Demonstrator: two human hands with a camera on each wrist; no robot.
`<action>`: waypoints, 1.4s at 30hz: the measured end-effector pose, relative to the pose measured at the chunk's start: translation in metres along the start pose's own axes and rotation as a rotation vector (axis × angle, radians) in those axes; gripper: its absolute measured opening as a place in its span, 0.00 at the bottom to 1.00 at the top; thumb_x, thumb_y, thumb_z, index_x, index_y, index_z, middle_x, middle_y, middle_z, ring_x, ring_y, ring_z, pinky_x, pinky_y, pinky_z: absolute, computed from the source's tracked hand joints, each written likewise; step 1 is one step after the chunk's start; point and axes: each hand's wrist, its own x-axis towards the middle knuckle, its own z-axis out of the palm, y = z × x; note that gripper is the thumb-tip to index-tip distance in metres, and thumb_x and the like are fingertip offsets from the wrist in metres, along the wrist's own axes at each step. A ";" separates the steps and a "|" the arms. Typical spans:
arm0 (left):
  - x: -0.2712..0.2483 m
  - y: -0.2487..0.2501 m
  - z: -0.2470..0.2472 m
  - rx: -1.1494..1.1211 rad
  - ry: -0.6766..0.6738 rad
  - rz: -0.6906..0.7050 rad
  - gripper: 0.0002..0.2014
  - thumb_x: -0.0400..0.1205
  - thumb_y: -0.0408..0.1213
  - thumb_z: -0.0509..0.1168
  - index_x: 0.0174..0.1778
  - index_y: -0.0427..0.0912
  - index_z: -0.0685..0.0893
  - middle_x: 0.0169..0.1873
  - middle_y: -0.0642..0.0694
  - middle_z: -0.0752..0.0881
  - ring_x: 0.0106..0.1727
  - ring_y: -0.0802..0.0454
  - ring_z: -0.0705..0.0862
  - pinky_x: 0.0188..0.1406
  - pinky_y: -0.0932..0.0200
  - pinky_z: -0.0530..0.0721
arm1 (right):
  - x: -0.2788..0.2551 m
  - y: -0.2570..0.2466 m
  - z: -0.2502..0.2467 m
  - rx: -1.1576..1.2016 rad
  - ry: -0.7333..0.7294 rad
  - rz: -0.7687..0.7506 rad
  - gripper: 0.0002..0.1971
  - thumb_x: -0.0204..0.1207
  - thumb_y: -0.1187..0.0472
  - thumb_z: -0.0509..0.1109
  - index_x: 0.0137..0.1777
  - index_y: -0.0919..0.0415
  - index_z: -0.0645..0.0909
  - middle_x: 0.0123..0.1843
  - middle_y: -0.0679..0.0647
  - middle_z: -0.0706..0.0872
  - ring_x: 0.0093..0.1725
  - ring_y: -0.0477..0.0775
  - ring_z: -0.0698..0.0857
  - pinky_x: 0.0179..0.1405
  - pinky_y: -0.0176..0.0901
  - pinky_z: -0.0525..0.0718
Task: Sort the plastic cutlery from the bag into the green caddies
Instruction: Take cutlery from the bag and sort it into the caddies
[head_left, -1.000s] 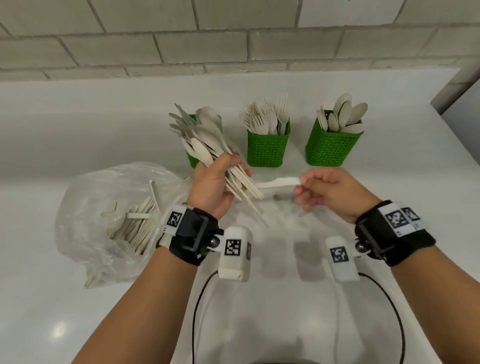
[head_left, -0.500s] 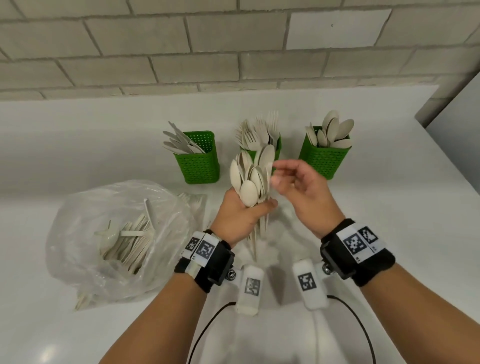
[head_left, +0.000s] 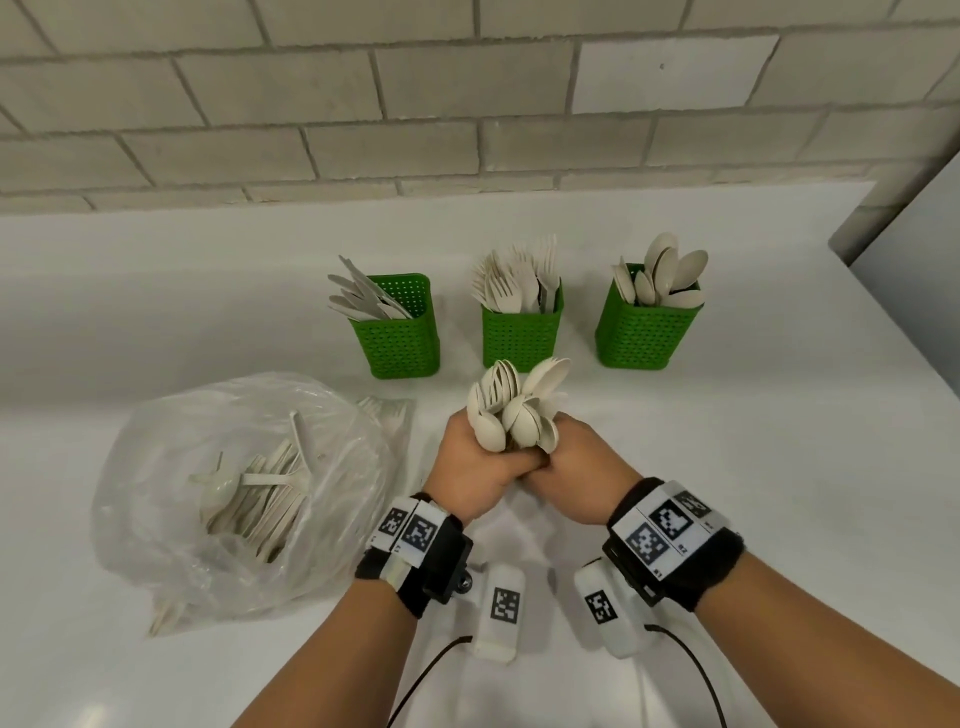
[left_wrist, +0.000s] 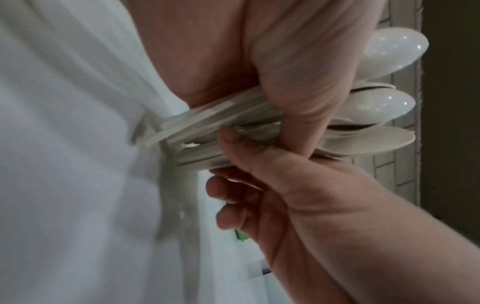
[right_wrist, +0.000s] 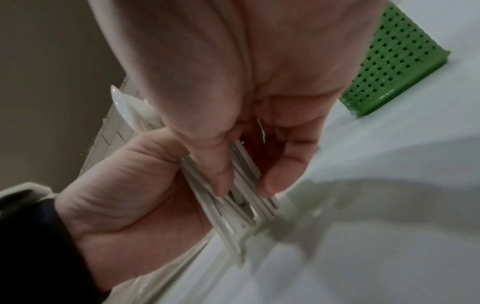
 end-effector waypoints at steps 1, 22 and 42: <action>0.001 -0.002 0.000 0.007 0.002 -0.005 0.15 0.61 0.26 0.77 0.41 0.44 0.87 0.37 0.51 0.90 0.42 0.57 0.89 0.41 0.63 0.85 | 0.000 0.001 -0.001 0.002 0.002 -0.011 0.19 0.69 0.61 0.71 0.62 0.57 0.84 0.58 0.54 0.88 0.59 0.52 0.85 0.61 0.46 0.83; 0.002 0.014 -0.014 -0.082 0.072 0.066 0.14 0.74 0.25 0.76 0.48 0.48 0.90 0.47 0.45 0.92 0.51 0.51 0.89 0.56 0.53 0.86 | 0.022 -0.053 -0.064 0.220 0.434 -0.143 0.07 0.73 0.57 0.78 0.39 0.57 0.84 0.34 0.54 0.86 0.29 0.56 0.86 0.26 0.41 0.82; -0.014 0.005 -0.040 0.014 0.181 0.049 0.09 0.75 0.27 0.75 0.49 0.40 0.88 0.42 0.52 0.91 0.45 0.60 0.88 0.45 0.66 0.84 | 0.114 -0.156 -0.088 0.042 0.484 -0.429 0.04 0.77 0.62 0.75 0.44 0.59 0.82 0.41 0.56 0.88 0.31 0.47 0.89 0.25 0.34 0.82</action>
